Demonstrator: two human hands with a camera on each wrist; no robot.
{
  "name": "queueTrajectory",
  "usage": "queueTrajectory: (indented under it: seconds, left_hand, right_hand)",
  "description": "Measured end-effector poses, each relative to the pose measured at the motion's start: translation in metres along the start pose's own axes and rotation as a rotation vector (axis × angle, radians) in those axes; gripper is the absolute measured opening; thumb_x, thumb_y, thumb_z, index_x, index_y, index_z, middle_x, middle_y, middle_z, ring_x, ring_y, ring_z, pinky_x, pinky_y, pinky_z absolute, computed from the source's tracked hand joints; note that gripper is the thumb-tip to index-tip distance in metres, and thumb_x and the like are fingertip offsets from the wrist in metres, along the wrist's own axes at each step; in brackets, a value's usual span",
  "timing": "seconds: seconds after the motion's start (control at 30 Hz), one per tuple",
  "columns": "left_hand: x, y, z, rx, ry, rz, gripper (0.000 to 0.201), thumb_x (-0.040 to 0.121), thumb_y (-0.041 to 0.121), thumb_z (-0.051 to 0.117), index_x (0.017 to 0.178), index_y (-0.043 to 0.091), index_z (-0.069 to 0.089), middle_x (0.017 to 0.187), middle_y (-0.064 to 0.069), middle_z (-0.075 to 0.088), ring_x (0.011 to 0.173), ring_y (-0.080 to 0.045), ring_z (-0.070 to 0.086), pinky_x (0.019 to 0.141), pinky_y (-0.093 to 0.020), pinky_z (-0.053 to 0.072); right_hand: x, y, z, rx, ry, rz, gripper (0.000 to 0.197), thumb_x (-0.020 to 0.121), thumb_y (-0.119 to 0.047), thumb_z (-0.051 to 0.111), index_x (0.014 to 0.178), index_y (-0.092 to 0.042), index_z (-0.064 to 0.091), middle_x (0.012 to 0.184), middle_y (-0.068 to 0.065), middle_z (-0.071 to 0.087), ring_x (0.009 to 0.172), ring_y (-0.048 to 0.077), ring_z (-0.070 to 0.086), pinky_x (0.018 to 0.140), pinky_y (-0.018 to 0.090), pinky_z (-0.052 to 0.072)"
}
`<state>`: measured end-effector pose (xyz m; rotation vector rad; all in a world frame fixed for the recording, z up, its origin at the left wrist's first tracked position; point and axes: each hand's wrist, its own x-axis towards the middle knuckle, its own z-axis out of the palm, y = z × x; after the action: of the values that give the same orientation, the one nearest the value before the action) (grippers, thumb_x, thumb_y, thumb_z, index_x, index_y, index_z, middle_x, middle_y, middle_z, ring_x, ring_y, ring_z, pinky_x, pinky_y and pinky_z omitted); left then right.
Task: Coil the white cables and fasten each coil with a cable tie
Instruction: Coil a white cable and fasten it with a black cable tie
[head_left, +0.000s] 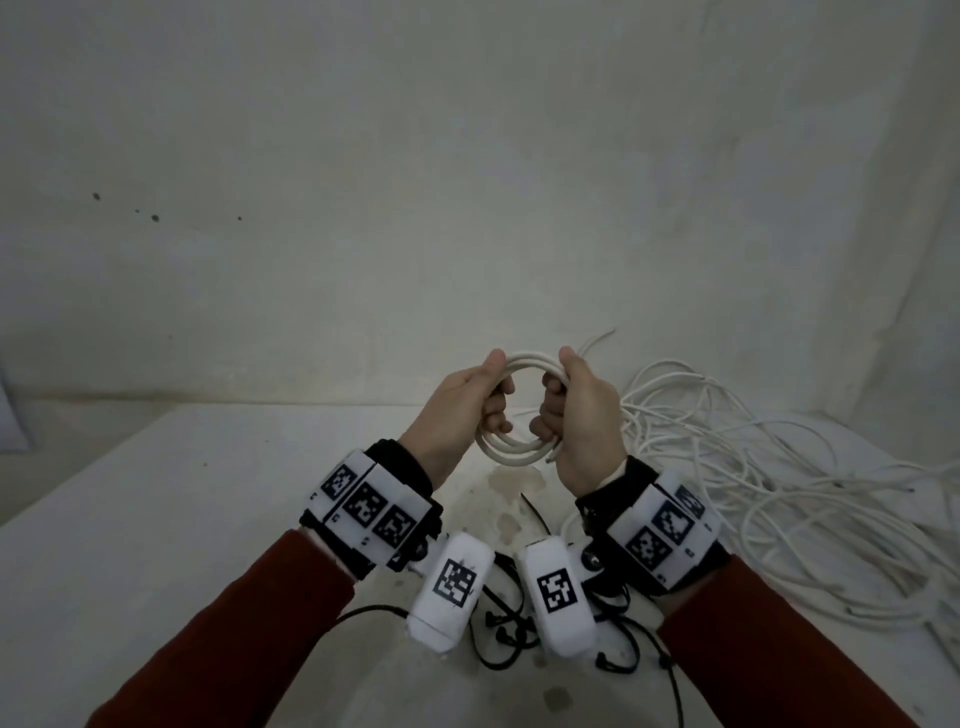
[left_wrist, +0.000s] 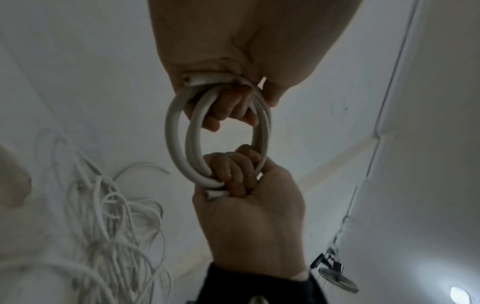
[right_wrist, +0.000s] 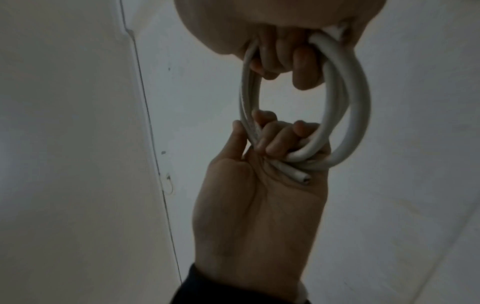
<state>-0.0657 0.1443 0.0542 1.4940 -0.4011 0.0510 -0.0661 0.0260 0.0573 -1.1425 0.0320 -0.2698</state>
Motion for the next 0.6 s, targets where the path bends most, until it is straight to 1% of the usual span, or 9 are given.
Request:
queueTrajectory:
  seconds: [0.03,0.1,0.17,0.23,0.3,0.37,0.43,0.53,0.6]
  left_hand:
    - [0.0,-0.003,0.0,-0.039,-0.008,-0.035,0.039,0.101,0.036,0.036,0.073,0.012,0.048,0.049,0.009,0.03,0.045,-0.009,0.033,0.062,-0.026,0.042]
    - [-0.001,-0.009,-0.004,-0.074,-0.005,-0.087,0.039,0.101,0.036,0.035,0.071,0.013,0.045,0.049,0.009,0.028,0.043,-0.009,0.03,0.06,-0.025,0.04]
    - [-0.004,-0.016,-0.008,-0.033,0.005,-0.109,0.04,0.101,0.036,0.035,0.069,0.014,0.043,0.048,0.009,0.025,0.043,-0.009,0.026,0.056,-0.025,0.036]
    - [-0.008,-0.026,-0.012,0.02,0.014,-0.128,0.04,0.101,0.035,0.035,0.068,0.014,0.042,0.046,0.011,0.025,0.041,-0.008,0.025,0.056,-0.026,0.032]
    - [-0.013,-0.036,-0.017,0.057,0.043,-0.148,0.039,0.101,0.034,0.037,0.068,0.015,0.041,0.045,0.013,0.025,0.038,-0.006,0.025,0.056,-0.027,0.031]
    - [-0.017,-0.047,-0.026,0.101,0.082,-0.153,0.037,0.101,0.034,0.038,0.07,0.014,0.042,0.044,0.014,0.026,0.038,-0.006,0.025,0.056,-0.028,0.031]
    - [-0.018,-0.057,-0.037,0.148,0.11,-0.154,0.037,0.101,0.034,0.038,0.071,0.013,0.043,0.044,0.014,0.027,0.039,-0.006,0.026,0.057,-0.029,0.032]
    - [-0.019,-0.067,-0.052,0.218,0.146,-0.156,0.038,0.1,0.035,0.04,0.072,0.011,0.045,0.05,0.01,0.029,0.042,-0.008,0.028,0.057,-0.029,0.033]
    - [-0.018,-0.071,-0.057,0.259,0.167,-0.156,0.038,0.1,0.036,0.04,0.072,0.012,0.046,0.055,0.006,0.03,0.043,-0.009,0.03,0.056,-0.028,0.033]
  right_hand:
    - [0.001,0.005,-0.002,0.021,-0.016,0.012,0.045,0.1,-0.03,0.042,0.059,-0.012,0.043,0.039,-0.006,0.026,0.033,0.009,0.02,0.037,0.021,0.022]
    - [0.004,0.016,-0.008,0.016,-0.095,0.045,0.046,0.103,-0.033,0.037,0.062,-0.011,0.044,0.038,-0.006,0.026,0.033,0.009,0.022,0.041,0.024,0.027]
    - [0.005,0.028,-0.019,-0.064,-0.197,0.054,0.048,0.103,-0.036,0.035,0.065,-0.01,0.048,0.039,-0.005,0.033,0.036,0.01,0.03,0.05,0.027,0.032]
    - [0.006,0.037,-0.033,-0.311,-0.272,-0.021,0.048,0.103,-0.035,0.036,0.069,-0.01,0.059,0.049,-0.002,0.05,0.046,0.012,0.045,0.053,0.026,0.039]
    - [0.004,0.04,-0.047,-0.648,-0.332,-0.116,0.041,0.103,-0.031,0.039,0.078,-0.014,0.067,0.066,-0.004,0.061,0.057,0.009,0.053,0.057,0.021,0.044]
    - [0.004,0.043,-0.063,-0.962,-0.393,-0.203,0.023,0.099,-0.025,0.047,0.088,-0.017,0.066,0.077,-0.008,0.062,0.064,0.003,0.053,0.062,0.017,0.041]
    - [0.002,0.044,-0.078,-1.21,-0.497,-0.232,0.01,0.094,-0.022,0.056,0.095,-0.018,0.066,0.085,-0.01,0.06,0.07,-0.004,0.051,0.063,0.009,0.037]
    - [-0.004,0.045,-0.093,-1.46,-0.68,-0.188,0.011,0.091,-0.022,0.062,0.097,-0.016,0.069,0.087,-0.011,0.059,0.069,-0.007,0.048,0.061,0.003,0.036]
    - [-0.006,0.045,-0.093,-1.551,-0.737,-0.177,0.013,0.09,-0.023,0.063,0.097,-0.015,0.07,0.087,-0.011,0.059,0.068,-0.006,0.047,0.059,0.003,0.036]
